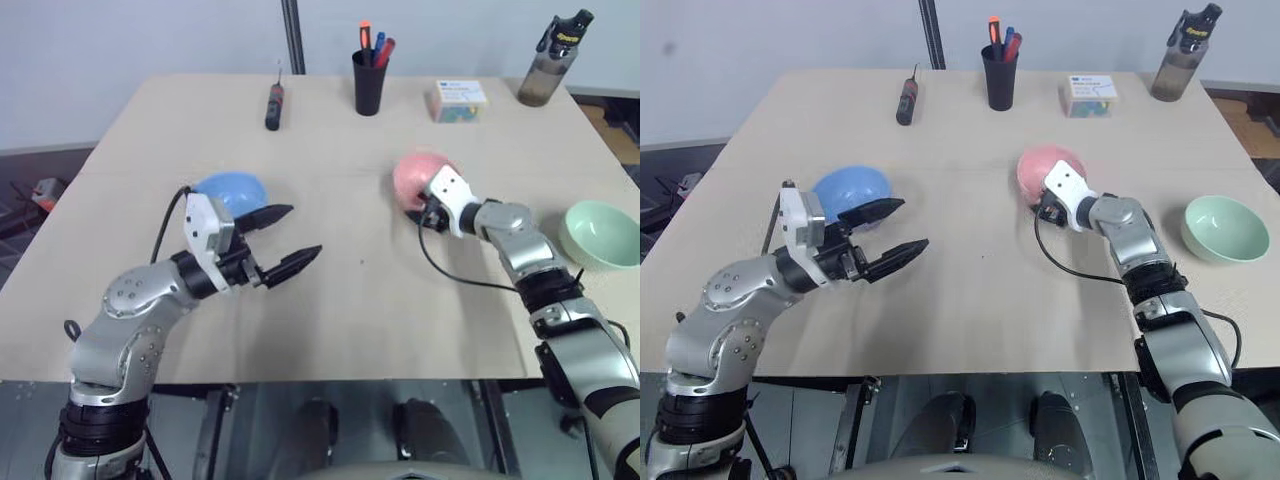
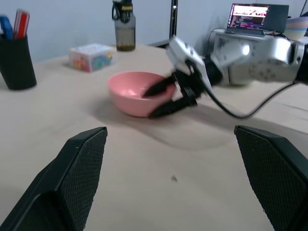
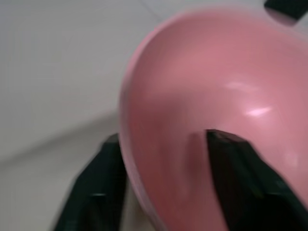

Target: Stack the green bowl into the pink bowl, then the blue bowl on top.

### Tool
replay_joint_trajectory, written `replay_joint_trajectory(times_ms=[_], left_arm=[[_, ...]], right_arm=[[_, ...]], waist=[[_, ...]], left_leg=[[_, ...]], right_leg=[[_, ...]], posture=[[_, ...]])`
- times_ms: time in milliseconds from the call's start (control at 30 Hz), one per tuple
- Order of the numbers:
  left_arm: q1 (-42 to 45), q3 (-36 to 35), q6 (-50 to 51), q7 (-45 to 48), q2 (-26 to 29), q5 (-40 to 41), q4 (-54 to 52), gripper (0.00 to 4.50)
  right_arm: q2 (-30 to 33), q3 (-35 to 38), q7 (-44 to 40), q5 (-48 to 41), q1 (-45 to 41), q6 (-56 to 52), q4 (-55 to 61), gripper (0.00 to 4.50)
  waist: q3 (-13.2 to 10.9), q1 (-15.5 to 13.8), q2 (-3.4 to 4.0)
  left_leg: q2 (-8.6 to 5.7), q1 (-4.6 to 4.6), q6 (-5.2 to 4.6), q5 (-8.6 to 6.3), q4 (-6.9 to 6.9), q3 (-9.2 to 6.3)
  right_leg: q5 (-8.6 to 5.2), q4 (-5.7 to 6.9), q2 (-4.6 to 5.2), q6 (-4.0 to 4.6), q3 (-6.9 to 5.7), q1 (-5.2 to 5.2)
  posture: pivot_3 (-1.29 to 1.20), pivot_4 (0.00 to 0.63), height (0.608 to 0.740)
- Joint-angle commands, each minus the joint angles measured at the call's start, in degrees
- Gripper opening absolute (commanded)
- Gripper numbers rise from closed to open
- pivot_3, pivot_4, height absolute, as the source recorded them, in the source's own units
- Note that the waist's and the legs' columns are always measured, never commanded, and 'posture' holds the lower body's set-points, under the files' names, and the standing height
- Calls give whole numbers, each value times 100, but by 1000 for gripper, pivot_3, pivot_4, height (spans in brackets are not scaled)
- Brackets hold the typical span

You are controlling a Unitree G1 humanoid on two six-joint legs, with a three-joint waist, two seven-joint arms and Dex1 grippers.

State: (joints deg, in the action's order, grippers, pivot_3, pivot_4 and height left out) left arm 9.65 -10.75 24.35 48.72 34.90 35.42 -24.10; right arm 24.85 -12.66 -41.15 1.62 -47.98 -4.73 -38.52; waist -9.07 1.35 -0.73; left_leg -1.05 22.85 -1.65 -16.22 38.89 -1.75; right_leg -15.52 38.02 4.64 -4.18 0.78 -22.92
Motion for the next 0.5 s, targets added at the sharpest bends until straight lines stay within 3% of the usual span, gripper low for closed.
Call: replay_joint_trajectory(times_ms=[33, 100, 167, 333, 400, 500], left_arm=[[29, 77, -207, -35, -101, -47, -70, 4500], [23, 125, -253, -33, -151, -78, -47, 4500], [24, 170, -299, -68, -195, -126, -27, 4500], [16, 186, -412, -75, -240, -196, 108, 4500], [20, 220, -476, -90, -258, -282, 190, 4500], [94, 238, -474, -124, -291, -305, 240, 4500]], right_arm=[[93, 135, -74, 60, -150, 242, 61, 418], [98, 98, -103, 119, -111, 315, 189, 86], [159, 56, -336, 92, 14, 318, 524, 86], [391, -331, -1425, -250, 907, -546, 2892, 86], [384, -574, -1493, -151, 1241, -757, 3555, 86], [276, -890, -1273, 267, 1364, -762, 3615, 86]], waist=[[-1, 41, 1], [2, 83, 1], [1, 90, 2], [-1, 79, 5], [0, 81, 5], [0, 84, 5]], left_leg=[[2, 0, 0, 0, -1, 0], [4, -3, 0, 0, -1, 1], [5, -7, 0, 0, -1, 1], [6, 5, -1, 0, -4, 1], [8, 7, -1, -1, -5, 1], [8, 0, 0, 0, -2, 5]], right_leg=[[0, 1, -1, 0, -1, 0], [0, 3, -1, 0, 2, 0], [0, 2, -2, 0, 2, 4], [0, 2, -1, 0, 3, -8], [0, 1, -2, 0, 3, -10], [0, 9, -3, 0, 8, -10]], posture=[[0, 150, 740], [0, 150, 740], [0, 150, 740], [0, 150, 740], [0, 150, 740], [0, 150, 740]])
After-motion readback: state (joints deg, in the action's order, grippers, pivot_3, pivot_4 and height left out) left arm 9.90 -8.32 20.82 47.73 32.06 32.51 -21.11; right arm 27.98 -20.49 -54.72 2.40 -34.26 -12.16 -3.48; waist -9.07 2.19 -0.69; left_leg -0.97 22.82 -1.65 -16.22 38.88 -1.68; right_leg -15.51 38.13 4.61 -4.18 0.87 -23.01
